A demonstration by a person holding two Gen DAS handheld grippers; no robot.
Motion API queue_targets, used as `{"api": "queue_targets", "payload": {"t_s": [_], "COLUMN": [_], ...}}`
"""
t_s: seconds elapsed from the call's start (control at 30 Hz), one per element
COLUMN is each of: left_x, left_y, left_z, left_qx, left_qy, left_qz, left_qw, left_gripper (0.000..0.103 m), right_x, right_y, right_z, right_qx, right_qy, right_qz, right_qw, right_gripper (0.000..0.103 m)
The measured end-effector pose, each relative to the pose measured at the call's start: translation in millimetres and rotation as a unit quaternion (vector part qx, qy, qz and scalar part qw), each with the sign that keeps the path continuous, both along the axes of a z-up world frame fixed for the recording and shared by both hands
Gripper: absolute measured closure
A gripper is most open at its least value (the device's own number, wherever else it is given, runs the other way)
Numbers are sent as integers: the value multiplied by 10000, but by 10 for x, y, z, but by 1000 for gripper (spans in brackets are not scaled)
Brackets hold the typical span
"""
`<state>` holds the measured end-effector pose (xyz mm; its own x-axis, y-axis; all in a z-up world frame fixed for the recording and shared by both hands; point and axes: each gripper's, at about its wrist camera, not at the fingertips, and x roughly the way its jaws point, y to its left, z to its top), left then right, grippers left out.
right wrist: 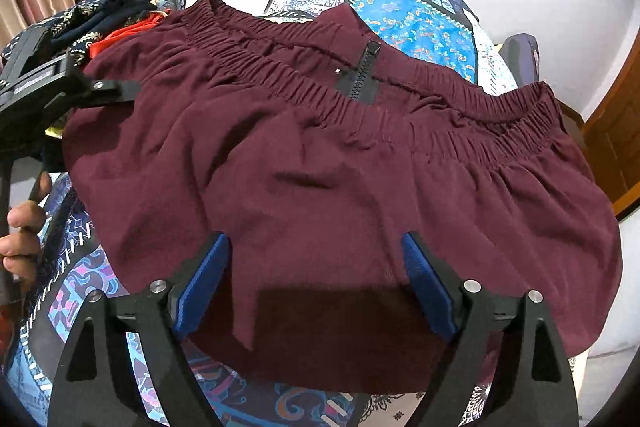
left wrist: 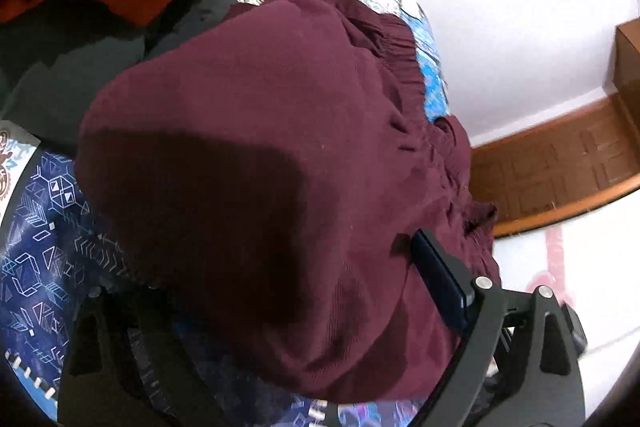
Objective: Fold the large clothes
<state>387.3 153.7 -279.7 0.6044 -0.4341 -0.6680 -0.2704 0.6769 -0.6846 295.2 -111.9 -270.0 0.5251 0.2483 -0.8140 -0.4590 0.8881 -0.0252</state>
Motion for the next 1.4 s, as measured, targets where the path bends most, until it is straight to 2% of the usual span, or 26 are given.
{"api": "queue_targets", "payload": {"t_s": [0.07,0.13,0.17,0.2,0.23,0.3,0.33,0.37,0.43,0.5,0.6,0.7,0.83,0.97,1.07,1.17,1.23,1.3,1.4], "left_x": [57,130,140,150,175,215,206,187,140,80,-54,-176,-419,-606,-699,-644,-697,-694,-651], "left_y": [-17,-19,-44,-61,-139,-356,-412,-467,-472,-463,-413,-346,-169,-23,53,72,53,-11,-174], "left_z": [-3,-1,21,51,140,404,505,658,883,1096,1424,1653,1960,2134,2122,2002,1850,1684,1604], "left_qx": [146,399,546,646,957,1857,2072,2194,2022,1815,1665,1509,1815,2180,2290,2459,2355,2267,2439], "left_qy": [109,154,148,125,67,-67,-138,-302,-588,-825,-1153,-1369,-1589,-1665,-1635,-1448,-1283,-1128,-1095], "left_qz": [257,453,559,589,560,372,329,316,334,376,505,716,1022,1139,1189,1141,1084,1060,1050], "left_qw": [9995,9981,9968,9961,9938,9819,9776,9747,9770,9792,9780,9764,9651,9549,9522,9516,9572,9616,9579], "left_gripper": [19,35,40,52,61,75,78,79,83,84,85,85,85,85,85,85,85,85,85], "right_x": [-1,-12,-16,-21,-49,-103,-150,-181,-244,-277,-283,-300,-261,-189,-189,-204,-190,-175,-233], "right_y": [-4,-3,-9,-25,-40,-68,-91,-116,-178,-256,-371,-359,-145,287,711,1025,1161,1197,1063], "right_z": [3,16,18,23,33,46,66,85,162,286,476,633,808,783,607,349,135,14,107], "right_qx": [2,-14,-26,-36,-44,-84,-118,-136,-130,53,564,834,1251,1570,1557,1343,1035,840,942], "right_qy": [8,48,101,153,217,268,280,281,249,293,499,471,392,540,806,996,1227,1371,1372], "right_qz": [1,16,11,1,-24,-10,10,16,-21,-95,-341,-502,-536,-341,-31,80,175,328,730], "right_qw": [10000,10000,9999,9999,9998,9996,9995,9995,9996,9995,9966,9941,9899,9855,9845,9859,9869,9864,9834], "right_gripper": [18,18,18,18,18,18,18,18,18,18,18,18,18,18,18,18,16,15,18]}}
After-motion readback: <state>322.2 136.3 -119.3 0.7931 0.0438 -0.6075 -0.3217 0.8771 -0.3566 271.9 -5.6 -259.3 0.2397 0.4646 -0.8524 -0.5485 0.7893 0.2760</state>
